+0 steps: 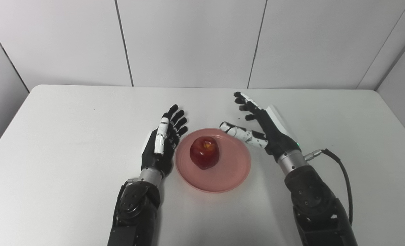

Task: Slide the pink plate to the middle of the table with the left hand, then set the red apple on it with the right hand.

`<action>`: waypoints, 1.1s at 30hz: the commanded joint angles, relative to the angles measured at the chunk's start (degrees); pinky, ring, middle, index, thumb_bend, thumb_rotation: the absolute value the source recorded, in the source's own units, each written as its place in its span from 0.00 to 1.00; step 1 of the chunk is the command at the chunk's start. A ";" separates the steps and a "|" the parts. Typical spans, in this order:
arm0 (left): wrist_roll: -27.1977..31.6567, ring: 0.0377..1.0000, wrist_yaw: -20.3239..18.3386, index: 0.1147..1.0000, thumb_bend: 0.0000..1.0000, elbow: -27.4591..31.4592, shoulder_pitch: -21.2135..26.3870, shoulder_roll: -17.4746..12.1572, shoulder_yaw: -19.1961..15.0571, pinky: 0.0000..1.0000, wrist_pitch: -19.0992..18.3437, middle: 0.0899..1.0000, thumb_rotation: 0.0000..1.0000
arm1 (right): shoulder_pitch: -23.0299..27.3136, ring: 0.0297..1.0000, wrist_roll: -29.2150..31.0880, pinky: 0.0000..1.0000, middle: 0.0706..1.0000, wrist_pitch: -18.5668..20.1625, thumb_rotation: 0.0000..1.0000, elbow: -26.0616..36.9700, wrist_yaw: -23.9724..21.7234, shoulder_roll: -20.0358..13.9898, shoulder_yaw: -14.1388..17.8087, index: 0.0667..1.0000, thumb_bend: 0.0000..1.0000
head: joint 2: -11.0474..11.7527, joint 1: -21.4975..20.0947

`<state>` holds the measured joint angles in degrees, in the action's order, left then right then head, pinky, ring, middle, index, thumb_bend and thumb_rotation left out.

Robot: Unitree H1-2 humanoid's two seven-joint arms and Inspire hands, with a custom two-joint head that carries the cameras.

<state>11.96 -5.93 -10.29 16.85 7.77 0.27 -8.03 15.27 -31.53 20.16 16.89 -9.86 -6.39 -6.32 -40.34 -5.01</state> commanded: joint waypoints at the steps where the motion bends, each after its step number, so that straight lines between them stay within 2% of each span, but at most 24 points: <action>1: -0.16 0.93 -0.10 0.91 0.37 -0.35 -0.47 -0.36 0.03 0.93 -0.02 0.92 1.00 | 0.16 0.86 1.13 0.79 0.88 -4.61 1.00 -0.40 4.28 -0.05 1.50 0.89 0.91 | 0.03 0.10; 4: 0.09 0.93 -0.08 0.91 0.37 -0.23 -0.50 -0.34 -0.09 0.93 -0.32 0.92 1.00 | -1.05 0.88 5.48 0.84 0.89 -7.28 1.00 -2.70 7.35 1.05 3.90 0.90 0.84 | 0.03 0.17; 9: 0.22 0.93 -0.08 0.91 0.37 -0.23 -0.55 -0.41 -0.21 0.93 -0.32 0.92 1.00 | -2.75 0.93 14.61 0.87 0.94 -12.67 1.00 -7.83 10.18 3.21 7.46 0.95 0.79 | 0.19 0.41; 14: 0.50 0.93 -0.18 0.90 0.36 -0.16 -0.66 -0.38 -0.35 0.93 -0.18 0.92 1.00 | -3.09 0.95 21.47 0.93 0.95 -15.66 1.00 -12.72 11.64 5.53 9.31 0.96 0.78 | 0.31 0.47; 16: 0.24 0.93 -0.21 0.91 0.36 0.06 -0.82 -0.48 -0.17 0.93 -0.13 0.92 1.00 | -3.22 0.95 23.97 0.95 0.96 -16.64 1.00 -14.06 11.96 6.68 9.78 0.96 0.72 | 0.32 0.58; 18: 0.18 0.93 -0.17 0.91 0.36 0.30 -0.89 -0.49 -0.10 0.93 -0.29 0.92 1.00 | -3.31 0.95 25.41 0.96 0.96 -17.54 1.00 -15.04 12.04 7.24 9.88 0.96 0.70 | 0.32 0.58; 20: 0.26 0.93 -0.19 0.91 0.36 0.49 -0.96 -0.49 -0.08 0.94 -0.42 0.93 1.00 | -3.41 0.96 26.07 0.98 0.96 -18.18 1.00 -15.74 12.11 7.49 9.76 0.96 0.56 | 0.34 0.78; 25: 0.19 0.93 -0.14 0.91 0.36 0.78 -1.12 -0.59 -0.04 0.94 -0.41 0.93 1.00 | -3.46 0.95 27.02 0.97 0.95 -19.20 1.00 -16.47 12.28 7.68 9.43 0.95 0.36 | 0.41 0.89; 29: 0.48 0.93 0.03 0.90 0.36 1.13 -1.22 -0.49 -0.26 0.94 -0.72 0.92 1.00 | -3.37 0.95 27.83 0.96 0.95 -19.57 1.00 -17.24 12.46 7.88 9.51 0.94 0.29 | 0.40 1.02; 33: 0.57 0.93 -0.27 0.91 0.36 1.04 -1.16 -0.73 -0.28 0.94 -0.74 0.93 1.00 | -3.27 0.95 28.50 0.96 0.95 -19.89 1.00 -17.65 12.35 7.74 9.35 0.94 0.26 | 0.49 0.93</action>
<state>12.16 -6.11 -9.30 16.04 7.18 0.13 -8.07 10.53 -3.65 3.90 -1.51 2.18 1.35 3.09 -39.81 -4.13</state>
